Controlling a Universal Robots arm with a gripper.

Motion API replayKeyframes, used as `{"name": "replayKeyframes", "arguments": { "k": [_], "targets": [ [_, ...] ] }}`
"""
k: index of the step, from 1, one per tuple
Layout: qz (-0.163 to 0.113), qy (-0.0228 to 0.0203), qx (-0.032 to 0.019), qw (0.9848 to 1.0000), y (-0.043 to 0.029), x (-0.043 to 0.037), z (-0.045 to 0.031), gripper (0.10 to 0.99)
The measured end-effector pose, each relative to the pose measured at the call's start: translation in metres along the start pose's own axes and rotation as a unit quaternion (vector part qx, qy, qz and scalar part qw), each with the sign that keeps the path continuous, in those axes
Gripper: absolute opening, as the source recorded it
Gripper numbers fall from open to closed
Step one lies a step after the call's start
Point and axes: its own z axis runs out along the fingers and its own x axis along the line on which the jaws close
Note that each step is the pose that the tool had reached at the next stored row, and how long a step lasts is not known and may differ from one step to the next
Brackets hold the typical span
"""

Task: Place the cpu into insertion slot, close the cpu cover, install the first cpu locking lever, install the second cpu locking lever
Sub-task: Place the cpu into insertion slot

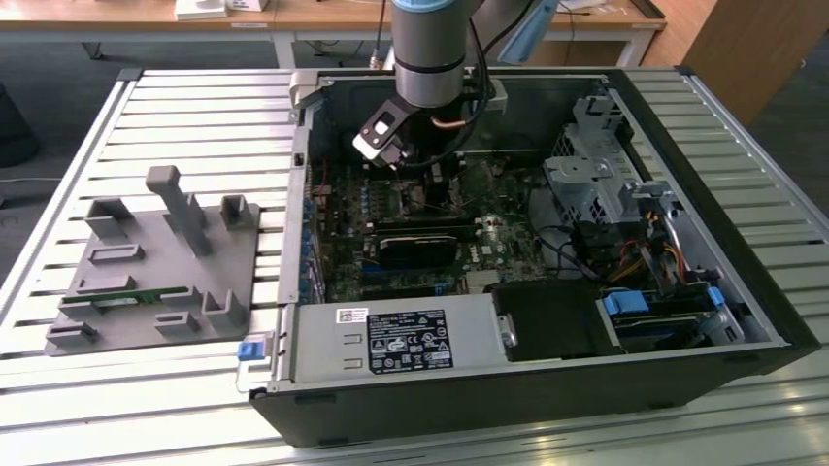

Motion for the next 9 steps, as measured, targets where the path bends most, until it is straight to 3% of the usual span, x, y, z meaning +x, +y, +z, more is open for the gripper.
{"name": "replayKeyframes", "arguments": {
  "k": [6, 7, 9],
  "targets": [
    [0.0, 0.0004, -0.0003, 1.0, 0.0001, 0.0001, 0.0004, 0.545],
    [0.0, 0.0001, -0.0001, 1.0, 0.0, 0.0, 0.0002, 0.608],
    [0.0, 0.0, 0.0, 1.0, 0.0, 0.0, 0.0001, 0.608]
  ]
}}
